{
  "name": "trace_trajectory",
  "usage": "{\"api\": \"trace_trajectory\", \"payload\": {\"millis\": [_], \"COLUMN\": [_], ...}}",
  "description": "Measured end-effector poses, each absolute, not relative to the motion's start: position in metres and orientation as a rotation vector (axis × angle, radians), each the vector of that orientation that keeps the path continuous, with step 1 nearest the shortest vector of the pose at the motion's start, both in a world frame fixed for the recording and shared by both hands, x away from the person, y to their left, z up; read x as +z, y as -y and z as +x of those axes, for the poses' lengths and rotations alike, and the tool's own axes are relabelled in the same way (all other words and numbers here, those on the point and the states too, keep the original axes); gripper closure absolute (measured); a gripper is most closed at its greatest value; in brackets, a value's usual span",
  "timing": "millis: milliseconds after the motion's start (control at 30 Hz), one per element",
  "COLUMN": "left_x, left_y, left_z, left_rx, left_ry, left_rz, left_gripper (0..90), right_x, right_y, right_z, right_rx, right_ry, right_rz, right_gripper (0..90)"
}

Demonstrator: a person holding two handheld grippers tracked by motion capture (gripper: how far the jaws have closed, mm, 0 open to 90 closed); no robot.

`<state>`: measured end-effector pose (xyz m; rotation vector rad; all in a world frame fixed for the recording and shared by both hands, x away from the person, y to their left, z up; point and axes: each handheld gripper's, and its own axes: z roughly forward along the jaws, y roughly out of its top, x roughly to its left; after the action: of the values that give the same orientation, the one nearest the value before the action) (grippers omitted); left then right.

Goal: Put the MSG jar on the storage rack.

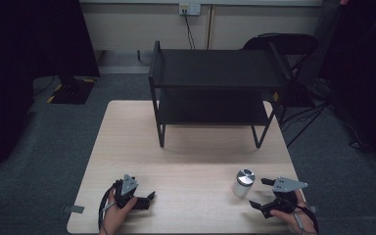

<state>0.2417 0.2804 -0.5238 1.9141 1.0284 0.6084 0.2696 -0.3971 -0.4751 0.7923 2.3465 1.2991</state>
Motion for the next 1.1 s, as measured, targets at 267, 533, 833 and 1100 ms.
{"api": "trace_trajectory", "payload": {"millis": [267,533,833,1100], "left_x": [-0.524,-0.524,-0.524,-0.524], "left_y": [-0.28,-0.28,-0.28,-0.28], "left_z": [0.242,0.242,0.242,0.242], "left_rx": [0.608,0.608,0.608,0.608], "left_ry": [-1.028,-1.028,-1.028,-1.029], "left_rz": [1.914,1.913,1.914,1.914], "left_gripper": [0.0,0.0,0.0,0.0], "right_x": [-0.471,-0.473,-0.475,-0.484], "right_y": [0.384,0.369,0.362,0.36], "right_z": [0.28,0.295,0.305,0.306], "right_rx": [1.27,1.264,1.252,1.263], "right_ry": [-2.368,-2.393,-2.42,-2.413], "right_rz": [0.765,0.729,0.699,0.687], "right_gripper": [0.7,5.3,14.7,23.7]}}
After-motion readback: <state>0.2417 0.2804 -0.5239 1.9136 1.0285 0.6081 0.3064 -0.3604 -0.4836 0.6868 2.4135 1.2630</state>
